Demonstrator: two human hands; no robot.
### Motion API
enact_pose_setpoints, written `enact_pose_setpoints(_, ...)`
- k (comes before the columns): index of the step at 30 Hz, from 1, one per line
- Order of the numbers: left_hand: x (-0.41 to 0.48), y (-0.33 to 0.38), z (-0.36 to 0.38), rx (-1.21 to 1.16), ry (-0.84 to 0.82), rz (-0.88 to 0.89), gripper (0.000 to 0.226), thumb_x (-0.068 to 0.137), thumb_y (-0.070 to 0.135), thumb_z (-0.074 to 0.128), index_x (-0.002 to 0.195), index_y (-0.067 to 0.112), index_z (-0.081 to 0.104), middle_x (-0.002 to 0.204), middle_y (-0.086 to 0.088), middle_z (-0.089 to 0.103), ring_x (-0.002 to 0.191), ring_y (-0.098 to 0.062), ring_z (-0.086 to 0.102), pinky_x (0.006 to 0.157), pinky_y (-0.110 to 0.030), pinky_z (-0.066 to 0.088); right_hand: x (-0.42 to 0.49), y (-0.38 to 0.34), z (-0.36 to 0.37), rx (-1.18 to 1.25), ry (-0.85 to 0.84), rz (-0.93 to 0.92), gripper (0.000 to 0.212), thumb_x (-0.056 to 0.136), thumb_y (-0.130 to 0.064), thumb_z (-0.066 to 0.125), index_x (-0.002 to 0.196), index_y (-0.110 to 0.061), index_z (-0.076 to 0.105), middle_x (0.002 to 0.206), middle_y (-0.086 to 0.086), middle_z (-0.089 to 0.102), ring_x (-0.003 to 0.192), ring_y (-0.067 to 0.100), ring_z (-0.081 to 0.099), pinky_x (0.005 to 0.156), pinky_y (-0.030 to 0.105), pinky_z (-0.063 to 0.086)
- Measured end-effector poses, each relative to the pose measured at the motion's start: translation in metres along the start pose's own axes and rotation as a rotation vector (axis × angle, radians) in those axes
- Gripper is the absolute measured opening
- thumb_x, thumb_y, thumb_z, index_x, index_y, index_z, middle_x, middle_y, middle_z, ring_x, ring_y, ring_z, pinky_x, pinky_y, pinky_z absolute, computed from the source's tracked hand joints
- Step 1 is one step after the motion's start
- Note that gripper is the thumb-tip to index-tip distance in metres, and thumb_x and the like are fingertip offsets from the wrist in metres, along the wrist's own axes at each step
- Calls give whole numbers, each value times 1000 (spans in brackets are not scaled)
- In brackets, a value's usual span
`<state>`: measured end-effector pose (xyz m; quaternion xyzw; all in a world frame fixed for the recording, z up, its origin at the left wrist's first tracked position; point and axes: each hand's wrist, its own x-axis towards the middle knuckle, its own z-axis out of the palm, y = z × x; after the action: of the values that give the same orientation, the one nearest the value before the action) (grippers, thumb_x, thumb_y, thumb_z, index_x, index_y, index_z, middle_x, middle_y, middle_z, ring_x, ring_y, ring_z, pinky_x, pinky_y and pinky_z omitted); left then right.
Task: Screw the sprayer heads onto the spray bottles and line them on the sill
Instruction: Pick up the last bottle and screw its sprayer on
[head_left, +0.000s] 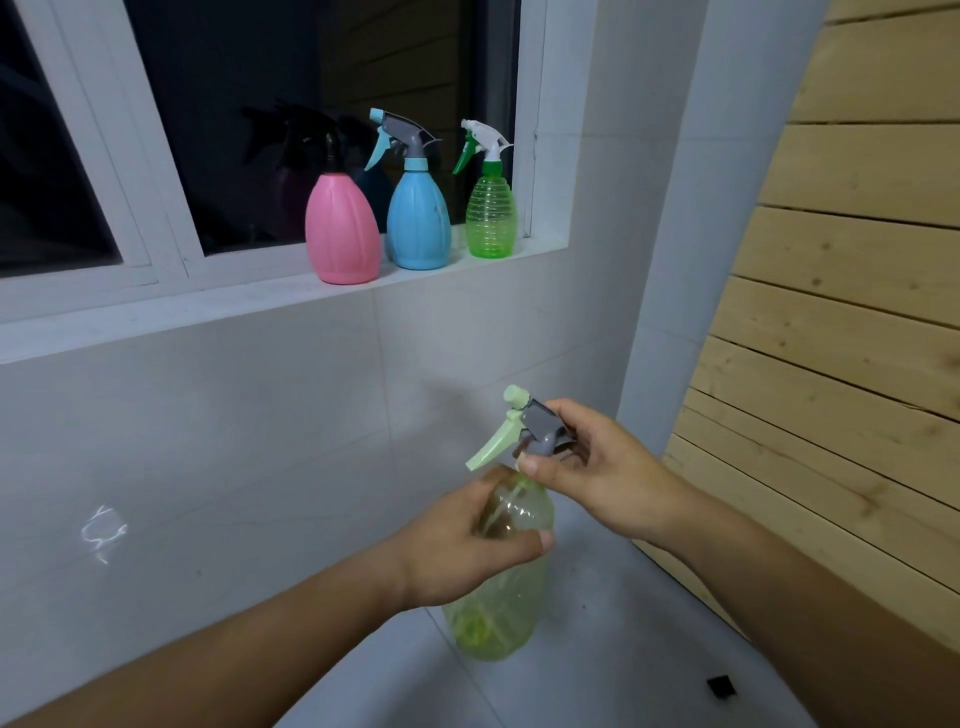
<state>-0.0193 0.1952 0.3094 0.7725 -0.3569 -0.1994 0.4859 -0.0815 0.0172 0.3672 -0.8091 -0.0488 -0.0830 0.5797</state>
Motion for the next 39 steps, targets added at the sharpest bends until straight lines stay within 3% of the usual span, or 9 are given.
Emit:
enact_pose_setpoints(7,-3,3,-3,-14,-82,26,36,94,31,71,123,40,53,93,19,65,89,7,61,84,-11,48,0,0,-9,2,-121,35,36,90,1,64,124,-11,59,121,17,69,116,30,64,103,34,50)
enact_pose_setpoints(10,-4,4,-3,-4,-93,56,45,92,35,71,131,44,49,97,6,65,91,0,60,86,-17,50,-1,-5,-14,-14,-178,38,34,90,-3,65,122,-14,60,118,14,70,113,25,66,102,34,51)
enact_pose_setpoints(13,-4,6,0,-10,-66,30,35,90,40,72,120,40,54,91,21,65,87,1,62,85,-22,51,0,-1,-12,-68,-124,23,31,89,-15,69,118,-16,59,112,16,70,104,28,68,99,45,52)
enact_pose_setpoints(17,-4,8,3,-19,-64,33,60,91,41,72,145,45,45,136,5,67,125,-9,63,109,-30,51,-1,7,2,-182,11,21,33,87,-35,71,114,-23,57,102,4,70,95,17,69,90,41,56)
enact_pose_setpoints(22,-2,10,-2,-43,-41,-35,53,78,55,73,124,33,57,92,23,66,84,1,63,84,-28,51,1,-1,-7,42,-73,37,33,89,-8,68,120,-17,61,107,2,71,103,14,66,96,30,52)
enact_pose_setpoints(27,-6,10,0,-33,-65,-13,62,91,42,73,147,41,45,133,22,66,119,7,62,103,-22,51,1,3,6,-40,28,52,35,86,-19,74,119,-16,61,108,8,71,104,22,69,94,34,55)
enact_pose_setpoints(31,-5,12,-4,-27,-23,-19,51,89,41,74,134,32,53,108,25,69,102,5,66,95,-22,52,2,-1,-3,60,-51,22,31,88,-3,69,117,-10,63,102,9,72,95,12,68,92,27,55)
enact_pose_setpoints(36,-5,8,-1,-38,-37,3,65,89,43,75,146,38,45,138,13,65,125,2,62,110,-26,49,3,3,10,20,45,42,23,86,-19,74,107,-15,65,89,-3,73,84,2,70,80,19,55)
enact_pose_setpoints(39,-5,8,-5,9,5,-21,48,88,43,76,129,30,55,113,8,70,99,-1,66,98,-31,54,4,1,-1,47,-54,43,23,87,-6,70,110,-11,66,100,12,74,93,12,70,90,27,55)
